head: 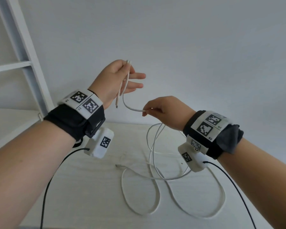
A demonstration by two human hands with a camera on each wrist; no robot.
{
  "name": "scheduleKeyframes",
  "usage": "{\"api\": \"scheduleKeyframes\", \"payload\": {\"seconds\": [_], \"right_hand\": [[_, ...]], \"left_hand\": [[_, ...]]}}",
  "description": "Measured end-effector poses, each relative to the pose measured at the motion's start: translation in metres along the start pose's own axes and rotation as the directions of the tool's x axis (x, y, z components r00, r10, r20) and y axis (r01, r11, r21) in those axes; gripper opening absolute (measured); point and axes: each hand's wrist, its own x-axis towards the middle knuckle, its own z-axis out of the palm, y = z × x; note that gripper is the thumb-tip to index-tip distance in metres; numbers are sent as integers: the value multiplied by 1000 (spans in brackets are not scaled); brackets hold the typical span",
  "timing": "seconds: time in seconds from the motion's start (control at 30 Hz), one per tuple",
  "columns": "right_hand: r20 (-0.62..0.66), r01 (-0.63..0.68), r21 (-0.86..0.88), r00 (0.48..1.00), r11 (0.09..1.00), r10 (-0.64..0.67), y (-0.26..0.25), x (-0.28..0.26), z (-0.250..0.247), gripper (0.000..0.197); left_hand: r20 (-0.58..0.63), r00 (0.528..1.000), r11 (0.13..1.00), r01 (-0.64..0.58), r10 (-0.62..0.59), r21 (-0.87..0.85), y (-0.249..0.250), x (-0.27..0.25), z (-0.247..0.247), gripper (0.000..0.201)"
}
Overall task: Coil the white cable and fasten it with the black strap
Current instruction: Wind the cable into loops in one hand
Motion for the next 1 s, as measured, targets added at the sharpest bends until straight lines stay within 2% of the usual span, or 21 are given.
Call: {"api": "scheduleKeyframes", "payload": {"seconds": [0.2,0.43,0.57,0.83,1.0], "right_hand": [[-71,76,-4,995,997,-76,-8,2,-8,21],[-182,55,57,982,997,-44,-6,7,-18,20],[-284,31,120,959,992,4,-5,7,-18,20],[-394,4,118,918,993,43,-5,9,-8,22],[-438,-55,220,886,974,149,0,10,-12,41]], "left_hand": [[112,989,980,72,-93,183,-7,-9,5,25],[234,959,971,112,-161,212,-11,-17,8,29],[238,958,976,115,-158,183,-13,-21,11,27],[251,947,973,162,-200,165,-14,-23,7,34],[280,932,967,185,-229,175,-20,-26,5,40]]}}
